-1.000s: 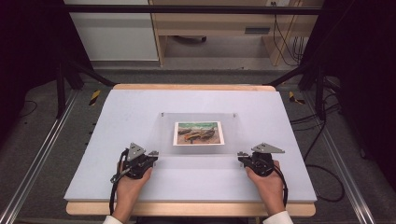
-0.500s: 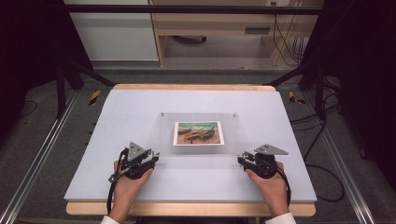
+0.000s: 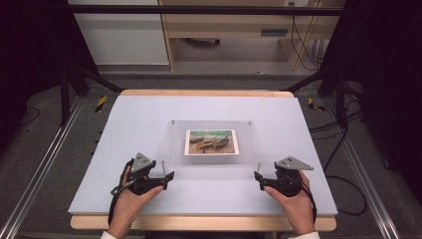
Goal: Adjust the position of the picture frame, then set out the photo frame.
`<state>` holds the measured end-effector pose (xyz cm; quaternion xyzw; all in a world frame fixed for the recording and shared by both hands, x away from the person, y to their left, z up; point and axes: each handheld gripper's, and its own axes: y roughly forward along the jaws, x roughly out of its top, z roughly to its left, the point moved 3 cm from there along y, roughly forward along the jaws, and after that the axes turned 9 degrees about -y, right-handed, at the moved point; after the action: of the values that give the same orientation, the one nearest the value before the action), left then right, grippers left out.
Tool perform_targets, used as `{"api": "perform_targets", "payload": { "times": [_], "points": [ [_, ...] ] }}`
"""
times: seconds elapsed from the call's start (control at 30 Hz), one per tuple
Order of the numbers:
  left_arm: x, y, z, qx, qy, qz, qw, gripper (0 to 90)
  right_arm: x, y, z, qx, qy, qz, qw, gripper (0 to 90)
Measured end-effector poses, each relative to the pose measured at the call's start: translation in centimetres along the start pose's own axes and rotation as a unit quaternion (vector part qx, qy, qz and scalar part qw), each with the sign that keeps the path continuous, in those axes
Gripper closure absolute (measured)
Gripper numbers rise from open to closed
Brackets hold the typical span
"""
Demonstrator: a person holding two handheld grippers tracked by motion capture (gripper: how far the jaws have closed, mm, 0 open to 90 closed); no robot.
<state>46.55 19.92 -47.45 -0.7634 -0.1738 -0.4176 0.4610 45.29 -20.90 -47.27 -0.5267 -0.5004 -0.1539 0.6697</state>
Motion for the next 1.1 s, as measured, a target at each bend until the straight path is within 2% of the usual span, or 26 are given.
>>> {"api": "perform_targets", "payload": {
  "times": [0.1,0.17,0.23,0.3,0.37,0.47,0.57,0.63,0.73,0.8,0.83,0.93,1.0,1.03,1.07,1.1],
  "points": [
    [0.2,-0.1,0.2,-0.015,-0.004,-0.005,0.9999,9.7,0.4,-0.3,-0.1,-0.002,-0.008,-0.013,0.9999,9.7],
    [0.3,-0.2,0.2,-0.023,0.000,-0.004,0.9997,7.1,0.6,-0.5,0.0,0.003,-0.019,-0.025,0.9995,7.4],
    [0.4,-0.2,0.2,-0.024,0.003,-0.005,0.9997,6.9,0.7,-0.6,0.0,0.003,-0.023,-0.030,0.9993,7.0],
    [0.6,-0.3,0.3,-0.020,0.008,-0.012,0.9997,6.9,1.1,-0.9,0.0,0.000,-0.028,-0.046,0.9986,7.0],
    [0.8,-0.5,0.3,-0.020,0.013,-0.018,0.9996,6.9,1.4,-1.1,0.0,-0.006,-0.031,-0.048,0.9984,8.2],
    [1.4,-0.8,0.5,-0.010,0.021,-0.028,0.9993,6.9,2.0,-1.2,0.0,-0.004,-0.020,-0.055,0.9983,9.9],
    [1.9,-1.0,0.6,-0.007,0.023,-0.033,0.9992,6.9,3.0,-1.3,0.1,-0.017,-0.036,-0.068,0.9969,11.4],
    [2.8,-0.9,0.6,-0.012,0.025,-0.030,0.9992,6.9,3.8,-1.1,0.0,-0.019,-0.042,-0.076,0.9960,12.0],
    [4.1,-0.4,0.8,-0.028,0.017,-0.023,0.9992,6.9,5.0,-0.5,-0.4,-0.010,-0.049,-0.073,0.9961,16.5],
    [4.9,0.2,0.9,-0.050,-0.002,-0.007,0.9987,7.2,5.7,0.2,-0.7,0.000,-0.049,-0.069,0.9964,20.0],
    [5.2,0.5,1.0,-0.052,-0.005,0.002,0.9987,7.3,5.9,0.7,-0.9,0.009,-0.048,-0.058,0.9971,20.0],
    [5.5,1.3,1.4,-0.039,-0.012,0.013,0.9991,8.2,6.1,2.2,-1.5,0.029,-0.032,-0.027,0.9987,20.2],
    [5.2,1.6,1.5,-0.032,-0.018,0.020,0.9991,8.2,5.9,2.9,-1.7,0.031,-0.024,-0.012,0.9992,21.0],
    [5.2,1.6,1.5,-0.032,-0.018,0.020,0.9991,8.5,5.9,2.9,-1.7,0.031,-0.024,-0.012,0.9992,21.0],
    [5.0,1.7,1.5,-0.032,-0.028,0.016,0.9990,8.8,5.6,3.2,-1.9,0.036,-0.017,-0.012,0.9991,22.8],
    [4.8,1.8,1.4,-0.031,-0.028,0.016,0.9990,8.9,5.4,3.3,-2.0,0.037,-0.008,-0.010,0.9992,23.0]
  ]
}}
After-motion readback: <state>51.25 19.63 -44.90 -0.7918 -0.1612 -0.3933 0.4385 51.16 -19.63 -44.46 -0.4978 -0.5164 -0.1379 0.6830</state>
